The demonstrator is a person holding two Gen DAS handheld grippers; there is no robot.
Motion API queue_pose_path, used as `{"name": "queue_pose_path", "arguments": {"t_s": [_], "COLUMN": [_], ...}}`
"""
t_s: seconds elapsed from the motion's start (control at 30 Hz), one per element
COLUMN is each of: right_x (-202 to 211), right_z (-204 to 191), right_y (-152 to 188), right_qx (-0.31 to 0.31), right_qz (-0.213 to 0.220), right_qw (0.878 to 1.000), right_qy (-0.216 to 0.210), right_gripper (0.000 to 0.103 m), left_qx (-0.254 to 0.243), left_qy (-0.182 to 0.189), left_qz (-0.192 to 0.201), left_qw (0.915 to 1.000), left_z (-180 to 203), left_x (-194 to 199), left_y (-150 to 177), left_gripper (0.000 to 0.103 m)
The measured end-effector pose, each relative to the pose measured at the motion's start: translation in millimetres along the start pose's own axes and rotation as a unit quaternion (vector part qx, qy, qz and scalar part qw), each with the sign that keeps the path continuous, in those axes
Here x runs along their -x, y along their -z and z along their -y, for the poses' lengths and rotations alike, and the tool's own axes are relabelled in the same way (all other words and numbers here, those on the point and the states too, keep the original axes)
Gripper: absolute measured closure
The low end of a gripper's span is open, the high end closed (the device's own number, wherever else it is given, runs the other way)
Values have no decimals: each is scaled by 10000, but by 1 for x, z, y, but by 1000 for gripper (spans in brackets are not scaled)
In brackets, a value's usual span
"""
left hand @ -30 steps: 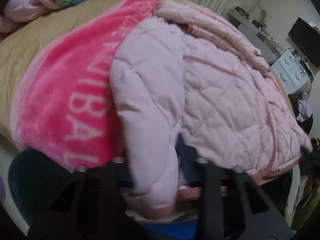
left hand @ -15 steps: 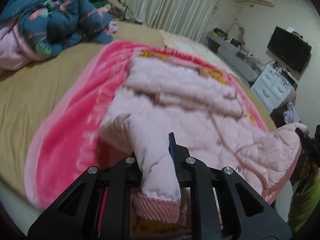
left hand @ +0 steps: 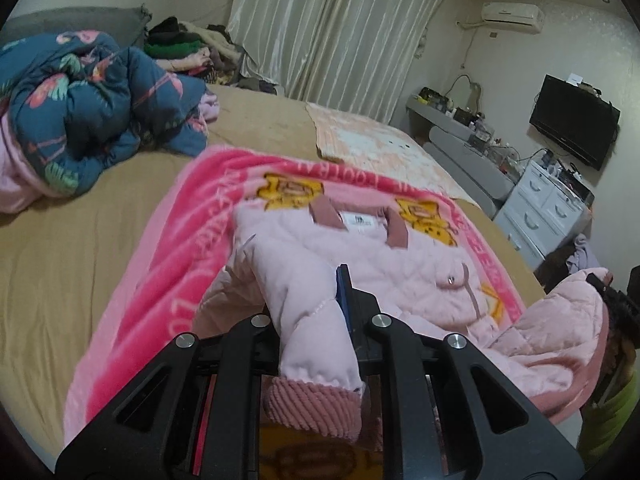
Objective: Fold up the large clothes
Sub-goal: 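Lift the hem with both tools and fold it toward the collar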
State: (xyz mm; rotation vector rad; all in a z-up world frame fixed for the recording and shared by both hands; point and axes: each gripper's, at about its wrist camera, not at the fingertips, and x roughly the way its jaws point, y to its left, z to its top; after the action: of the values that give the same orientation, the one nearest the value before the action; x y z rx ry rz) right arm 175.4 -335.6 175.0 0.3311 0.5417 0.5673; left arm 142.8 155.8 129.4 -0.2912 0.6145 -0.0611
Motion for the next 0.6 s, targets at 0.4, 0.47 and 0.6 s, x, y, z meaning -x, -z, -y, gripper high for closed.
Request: {"name": "queue_pose_path", "arguments": {"t_s": [0.4, 0.47, 0.6], "right_x": [-69, -81, -104], "right_z": [35, 44, 61], "right_y": [-57, -64, -71], "right_qx": [-261, -337, -501], "right_qz": [26, -26, -155], "right_qw": [9992, 9989, 9978], "right_qy": [306, 336, 405], "right_gripper": [91, 91, 91], "left_qx": [-29, 5, 65], "left_qy": [-411, -467, -568], "left_qz": [29, 8, -47], "left_qw": [9991, 9989, 9984], "left_z": [-1, -4, -11], "left_x": [-47, -57, -81], "left_y": [-51, -58, -66], "left_gripper": [94, 94, 93]}}
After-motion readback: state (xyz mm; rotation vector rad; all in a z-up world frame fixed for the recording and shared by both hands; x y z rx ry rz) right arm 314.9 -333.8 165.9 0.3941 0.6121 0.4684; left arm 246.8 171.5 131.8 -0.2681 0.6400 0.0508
